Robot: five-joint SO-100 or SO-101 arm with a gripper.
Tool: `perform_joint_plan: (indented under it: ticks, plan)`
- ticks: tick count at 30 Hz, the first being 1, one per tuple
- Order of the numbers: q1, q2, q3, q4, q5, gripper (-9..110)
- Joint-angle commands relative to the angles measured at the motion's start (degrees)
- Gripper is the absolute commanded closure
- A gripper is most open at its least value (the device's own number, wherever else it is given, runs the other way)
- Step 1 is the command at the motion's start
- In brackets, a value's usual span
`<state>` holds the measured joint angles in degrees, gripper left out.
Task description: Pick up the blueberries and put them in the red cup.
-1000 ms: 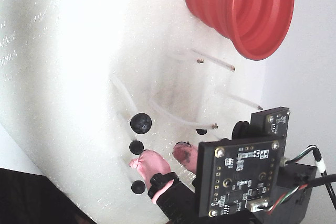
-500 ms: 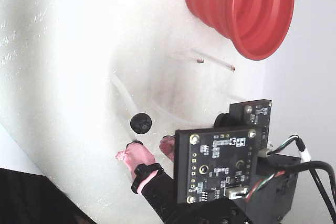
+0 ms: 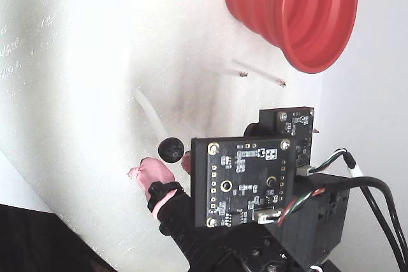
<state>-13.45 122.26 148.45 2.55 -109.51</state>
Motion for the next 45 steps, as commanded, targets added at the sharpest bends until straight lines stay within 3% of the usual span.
perform_joint_plan:
  ticks: [1, 45]
  plan:
    - [-0.9, 0.3, -3.9, -1.6, -0.4, 83]
    - [-1.4, -2.7, -4.4, -6.2, 2.9, 90]
